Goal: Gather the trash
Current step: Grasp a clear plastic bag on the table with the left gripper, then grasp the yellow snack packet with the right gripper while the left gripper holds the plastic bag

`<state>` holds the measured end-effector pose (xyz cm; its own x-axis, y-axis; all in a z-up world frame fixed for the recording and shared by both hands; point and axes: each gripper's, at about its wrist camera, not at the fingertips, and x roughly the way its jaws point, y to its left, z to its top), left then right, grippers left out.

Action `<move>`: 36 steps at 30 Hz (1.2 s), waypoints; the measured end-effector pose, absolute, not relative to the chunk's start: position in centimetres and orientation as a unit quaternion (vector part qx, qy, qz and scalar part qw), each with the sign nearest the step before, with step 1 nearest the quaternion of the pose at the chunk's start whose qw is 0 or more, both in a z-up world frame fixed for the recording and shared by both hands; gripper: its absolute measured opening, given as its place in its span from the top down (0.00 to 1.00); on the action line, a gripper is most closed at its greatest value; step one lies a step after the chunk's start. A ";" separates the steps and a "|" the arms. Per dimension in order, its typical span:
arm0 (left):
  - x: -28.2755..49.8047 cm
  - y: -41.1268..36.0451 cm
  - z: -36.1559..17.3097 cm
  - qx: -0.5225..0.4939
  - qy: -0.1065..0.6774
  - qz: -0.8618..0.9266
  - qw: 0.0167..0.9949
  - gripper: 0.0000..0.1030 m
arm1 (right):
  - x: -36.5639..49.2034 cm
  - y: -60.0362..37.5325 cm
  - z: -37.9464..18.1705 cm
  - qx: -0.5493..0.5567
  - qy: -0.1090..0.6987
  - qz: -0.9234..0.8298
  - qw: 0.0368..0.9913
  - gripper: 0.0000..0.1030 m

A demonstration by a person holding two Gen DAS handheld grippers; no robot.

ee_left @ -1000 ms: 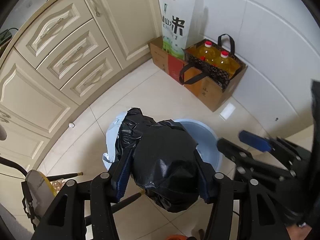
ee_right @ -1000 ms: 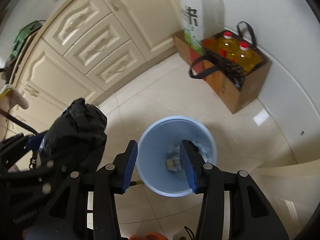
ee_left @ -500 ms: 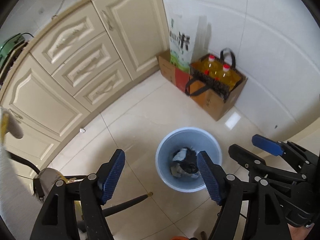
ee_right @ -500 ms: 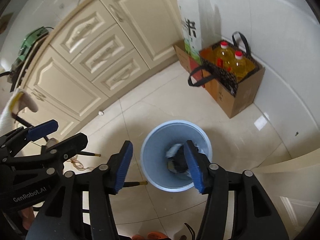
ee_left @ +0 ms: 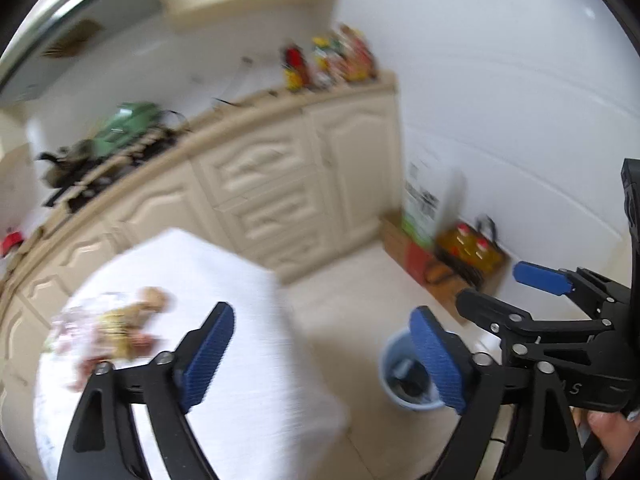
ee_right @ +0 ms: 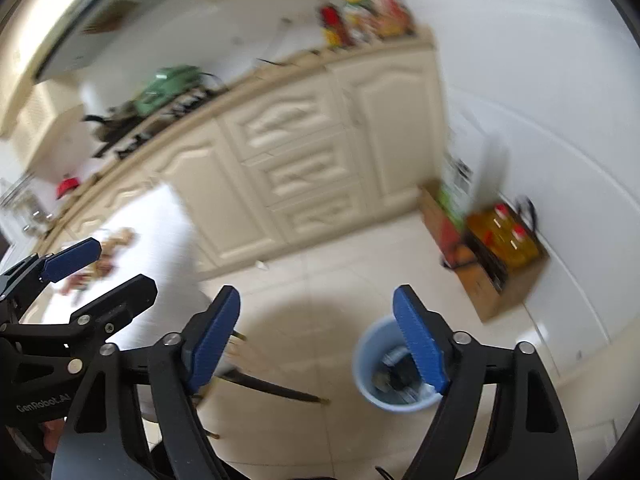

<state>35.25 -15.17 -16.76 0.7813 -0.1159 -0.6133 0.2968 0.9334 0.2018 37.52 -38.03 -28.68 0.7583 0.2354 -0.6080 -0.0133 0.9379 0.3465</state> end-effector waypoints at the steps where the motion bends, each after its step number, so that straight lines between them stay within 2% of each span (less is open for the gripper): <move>1: 34.4 -13.5 -16.0 0.140 0.299 -0.101 0.938 0.09 | 37.4 -36.7 -27.6 0.153 0.335 0.076 0.926 0.15; 3: 32.9 -9.8 -14.9 0.132 0.282 -0.081 0.947 0.09 | 37.6 -33.3 -25.5 0.133 0.323 0.099 0.932 0.10; 9: 30.4 -1.0 -15.9 0.115 0.268 -0.014 0.957 0.06 | 39.2 -24.0 -22.9 0.088 0.318 0.157 0.931 0.09; 19: 32.0 10.1 -19.3 0.035 0.319 0.057 0.946 0.06 | 44.3 -11.8 -24.3 0.014 0.354 0.213 0.911 0.09; 24: 36.0 11.6 -22.3 0.032 0.364 0.067 0.928 0.15 | 46.8 -9.0 -25.5 -0.009 0.366 0.210 0.907 0.09; 27: 38.3 11.6 -24.1 0.031 0.392 0.059 0.918 0.26 | 48.3 -7.9 -26.0 -0.011 0.373 0.199 0.906 0.09; 28: 38.8 11.6 -24.7 0.028 0.398 0.053 0.915 0.31 | 48.5 -7.7 -26.0 -0.011 0.375 0.198 0.905 0.09; 29: 39.6 11.7 -24.8 0.026 0.401 0.049 0.914 0.50 | 48.9 -7.3 -26.1 -0.015 0.377 0.198 0.905 0.09; 30: 39.7 11.8 -25.2 0.020 0.408 0.046 0.912 0.56 | 49.3 -6.8 -26.2 -0.021 0.378 0.197 0.904 0.09; 34: 40.9 14.4 -24.3 -0.005 0.397 0.039 0.917 0.60 | 50.4 -4.8 -26.5 -0.047 0.380 0.193 0.903 0.09; 36: 39.5 15.7 -23.0 -0.002 0.385 0.039 0.922 0.60 | 50.6 -3.7 -26.7 -0.058 0.382 0.197 0.901 0.13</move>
